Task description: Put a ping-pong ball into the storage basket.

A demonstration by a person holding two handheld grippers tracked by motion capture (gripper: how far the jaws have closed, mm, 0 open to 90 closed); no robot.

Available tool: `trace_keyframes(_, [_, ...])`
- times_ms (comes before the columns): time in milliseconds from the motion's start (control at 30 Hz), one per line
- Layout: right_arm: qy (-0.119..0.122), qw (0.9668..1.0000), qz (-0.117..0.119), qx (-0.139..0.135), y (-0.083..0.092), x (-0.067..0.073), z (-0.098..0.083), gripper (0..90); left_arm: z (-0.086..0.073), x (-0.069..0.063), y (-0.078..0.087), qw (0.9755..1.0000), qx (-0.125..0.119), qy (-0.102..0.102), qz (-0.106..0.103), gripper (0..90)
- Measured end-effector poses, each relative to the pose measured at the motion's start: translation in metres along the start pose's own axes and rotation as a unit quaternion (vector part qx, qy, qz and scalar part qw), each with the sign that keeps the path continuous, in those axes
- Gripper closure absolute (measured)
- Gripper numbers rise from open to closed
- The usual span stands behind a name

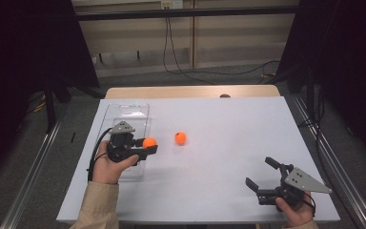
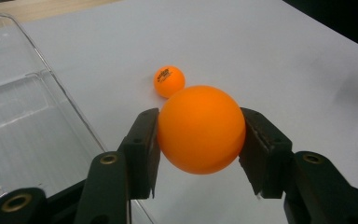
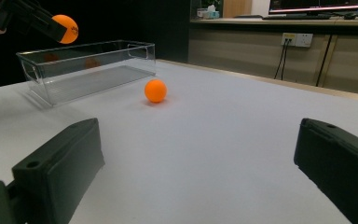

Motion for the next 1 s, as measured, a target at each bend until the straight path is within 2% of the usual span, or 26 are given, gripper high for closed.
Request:
trace_keyframes(433, [0.000, 1.0000, 0.001, 0.000, 0.000, 0.000, 0.000, 0.6, 0.000, 0.006, 0.002, 0.9999, 0.000, 0.004, 0.009, 50.9])
trace_keyframes(1000, [-0.001, 1.0000, 0.000, 0.000, 0.000, 0.000, 0.000, 0.7, 0.001, 0.018, 0.007, 0.9994, -0.005, 0.013, 0.033, 50.9])
Point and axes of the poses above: each handheld gripper's, and its own axes: y roughly backward along the jaws, z roughly out of its top, x roughly to its left, the point moved 3 cm from there along -y, roughly forward along the jaws, and after that the axes turned 6 degrees about y, right-handed, at the moved point
